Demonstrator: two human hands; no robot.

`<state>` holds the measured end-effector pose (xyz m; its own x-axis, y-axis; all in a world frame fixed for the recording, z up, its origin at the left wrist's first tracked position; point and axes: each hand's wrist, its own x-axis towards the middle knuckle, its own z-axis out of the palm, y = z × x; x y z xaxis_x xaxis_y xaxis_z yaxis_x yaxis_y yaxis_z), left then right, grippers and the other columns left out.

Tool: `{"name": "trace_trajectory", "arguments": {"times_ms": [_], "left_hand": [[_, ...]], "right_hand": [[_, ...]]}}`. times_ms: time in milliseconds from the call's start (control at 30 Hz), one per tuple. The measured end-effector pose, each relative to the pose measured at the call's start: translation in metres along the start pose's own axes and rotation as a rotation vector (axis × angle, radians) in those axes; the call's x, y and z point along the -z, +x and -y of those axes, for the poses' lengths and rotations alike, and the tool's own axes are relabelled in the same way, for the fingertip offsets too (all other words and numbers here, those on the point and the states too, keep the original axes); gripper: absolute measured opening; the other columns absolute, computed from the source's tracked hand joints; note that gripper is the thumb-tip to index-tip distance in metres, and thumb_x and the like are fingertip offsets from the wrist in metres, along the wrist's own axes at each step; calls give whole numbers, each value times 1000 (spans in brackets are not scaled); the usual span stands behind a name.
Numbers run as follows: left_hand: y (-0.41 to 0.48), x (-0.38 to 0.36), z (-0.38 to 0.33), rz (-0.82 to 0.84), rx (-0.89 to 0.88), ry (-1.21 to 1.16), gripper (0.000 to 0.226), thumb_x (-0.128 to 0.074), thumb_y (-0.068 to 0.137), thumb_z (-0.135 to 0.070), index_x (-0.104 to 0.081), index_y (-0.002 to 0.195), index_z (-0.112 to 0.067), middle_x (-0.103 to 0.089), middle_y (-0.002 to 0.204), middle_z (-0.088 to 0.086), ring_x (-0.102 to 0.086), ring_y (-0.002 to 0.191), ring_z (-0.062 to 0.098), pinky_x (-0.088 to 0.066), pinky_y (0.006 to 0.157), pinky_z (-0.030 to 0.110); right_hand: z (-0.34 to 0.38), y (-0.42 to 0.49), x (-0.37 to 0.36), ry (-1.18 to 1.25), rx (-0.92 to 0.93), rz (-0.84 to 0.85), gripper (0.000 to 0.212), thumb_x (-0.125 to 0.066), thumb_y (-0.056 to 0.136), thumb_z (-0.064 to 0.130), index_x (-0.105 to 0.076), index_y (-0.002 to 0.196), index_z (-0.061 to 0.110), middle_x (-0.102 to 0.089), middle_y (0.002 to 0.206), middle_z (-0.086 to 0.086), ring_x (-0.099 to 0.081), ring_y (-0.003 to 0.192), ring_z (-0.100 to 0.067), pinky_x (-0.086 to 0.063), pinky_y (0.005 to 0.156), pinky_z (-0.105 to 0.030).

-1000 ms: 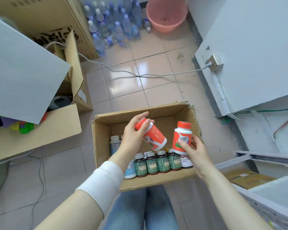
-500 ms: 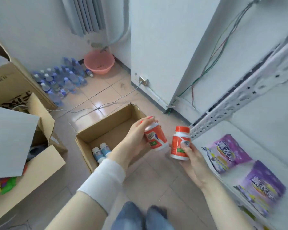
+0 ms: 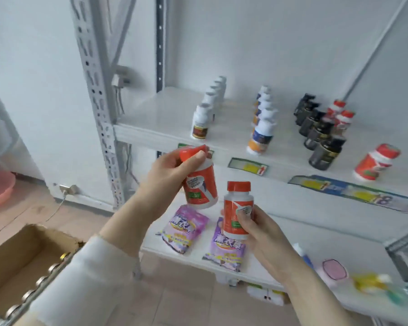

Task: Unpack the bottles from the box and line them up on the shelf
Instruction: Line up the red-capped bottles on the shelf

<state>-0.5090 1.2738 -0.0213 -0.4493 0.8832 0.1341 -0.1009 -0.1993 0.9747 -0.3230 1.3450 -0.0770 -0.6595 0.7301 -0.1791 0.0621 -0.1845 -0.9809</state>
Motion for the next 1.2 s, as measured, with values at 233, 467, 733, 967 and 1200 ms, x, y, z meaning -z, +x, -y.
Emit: {"name": "trace_trajectory", "arguments": {"times_ms": [233,467,733,967,1200], "left_hand": [[38,-184,-32,204,-93,156,15,-68,83,-31,-66,97,-27,-71,104,4,-67,98,18,-56,80,27],[114,-296,-39,253,-138,274,29,-60,87,-32,-61,113,-18,-68,107,2,-65,99,16,-52,90,33],[239,-369,-19,309,-129,563,46,-64,85,-33,-56,126,-13,-59,106,-1,-57,97,17,-45,86,28],[325,-390,33,400,-47,764,39,-71,81,-29,-60,115,-13,-63,101,0,-59,95,16,-43,82,26],[350,-399,51,511,-37,1002,42,-70,82,-30,-59,118,-11,-60,100,0,-59,95,19,-44,83,25]], "right_hand": [[69,-67,164,-66,165,-254,50,-67,66,35,-58,113,22,-71,111,-1,-64,108,-14,-45,101,-34],[133,-66,271,-76,326,-429,49,-67,70,24,-53,116,16,-69,104,2,-64,103,-15,-45,100,-35],[191,24,358,-236,339,-450,42,-71,79,16,-50,114,25,-64,112,0,-62,105,-18,-47,96,-36],[169,113,385,-309,218,-431,51,-76,74,13,-53,119,15,-64,116,-5,-62,104,-18,-49,91,-33],[135,145,392,-292,133,-251,54,-77,72,6,-46,113,22,-63,111,-1,-63,97,-16,-52,76,-24]]}}
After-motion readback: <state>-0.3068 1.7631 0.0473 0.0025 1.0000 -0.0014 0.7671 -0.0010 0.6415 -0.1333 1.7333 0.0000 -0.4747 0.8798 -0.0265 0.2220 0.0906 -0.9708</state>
